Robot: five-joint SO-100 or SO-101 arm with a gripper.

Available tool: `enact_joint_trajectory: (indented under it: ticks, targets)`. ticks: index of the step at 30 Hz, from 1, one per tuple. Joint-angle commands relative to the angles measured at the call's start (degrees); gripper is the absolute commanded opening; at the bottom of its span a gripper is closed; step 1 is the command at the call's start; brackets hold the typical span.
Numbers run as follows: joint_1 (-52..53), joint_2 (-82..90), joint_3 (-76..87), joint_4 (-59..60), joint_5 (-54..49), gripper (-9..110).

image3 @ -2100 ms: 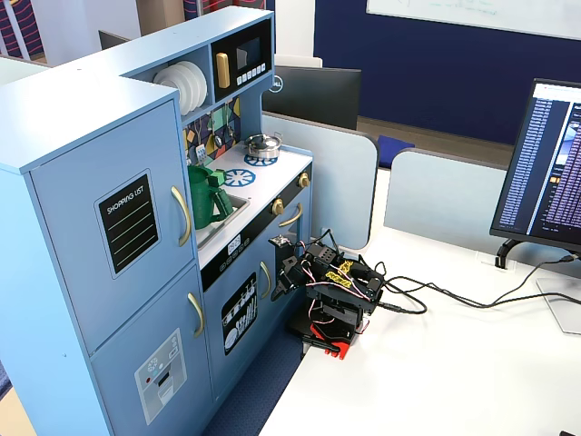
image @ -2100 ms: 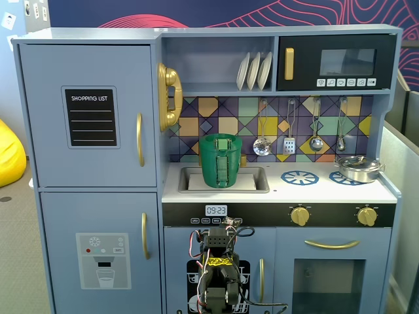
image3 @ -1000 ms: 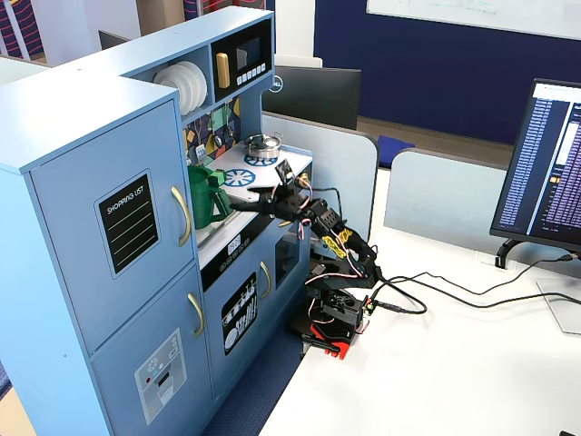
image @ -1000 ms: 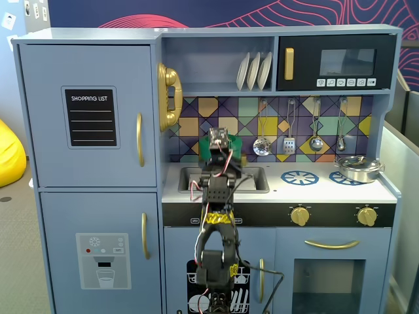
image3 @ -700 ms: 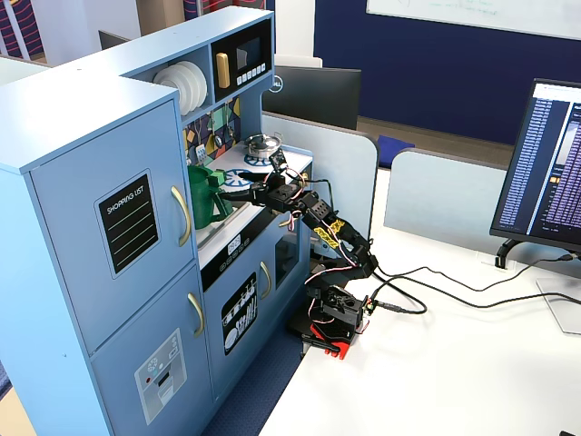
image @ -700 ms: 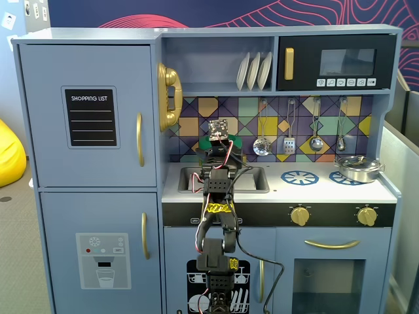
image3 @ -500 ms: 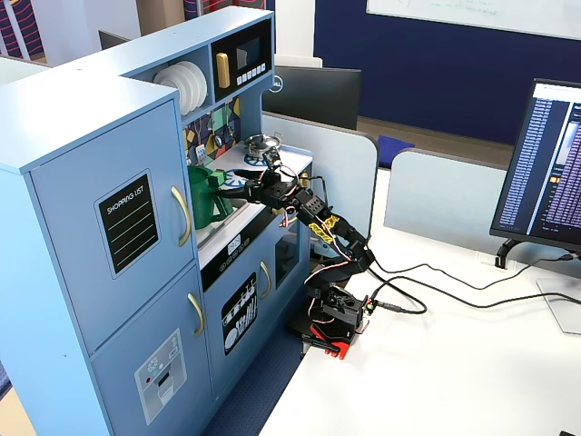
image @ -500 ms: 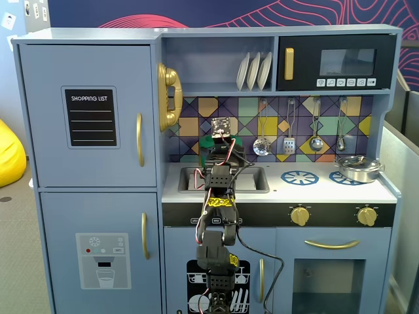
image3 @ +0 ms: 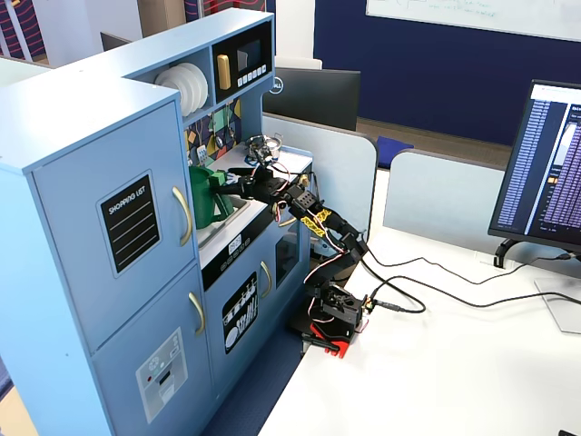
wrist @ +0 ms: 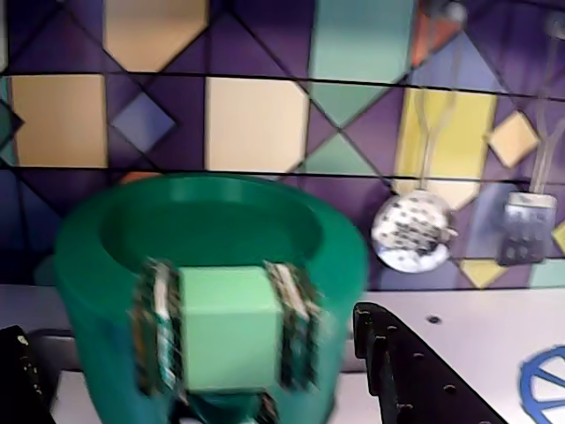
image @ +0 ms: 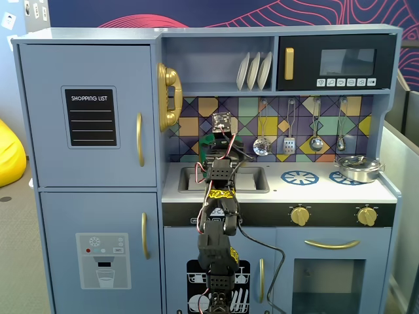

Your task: Take off the lid from the green recipient and place it on the counter

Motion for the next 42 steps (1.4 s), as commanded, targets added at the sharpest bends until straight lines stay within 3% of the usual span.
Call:
enact_joint_trajectory:
  ticks: [1, 15, 17, 20, 26, 34, 38, 42]
  targets:
    - [-1.49, -2.2, -5.63, -2.46, 0.62, 40]
    - [-0.97, -6.68, -6.5, -5.45, 2.46, 34]
    - [-1.85, -6.68, -6.77, -4.92, 1.32, 26]
    - [-3.16, -6.5, -8.35, 0.0, -3.6, 1]
    - [-4.04, -5.8, -8.61, -3.16, 0.79, 0]
    - [-5.54, -5.36, -14.59, -9.05, -2.99, 0]
    - [-1.14, -3.78, -14.5, -8.09, -4.92, 0]
    - [10.28, -3.16, -15.47, -3.52, -4.66, 0]
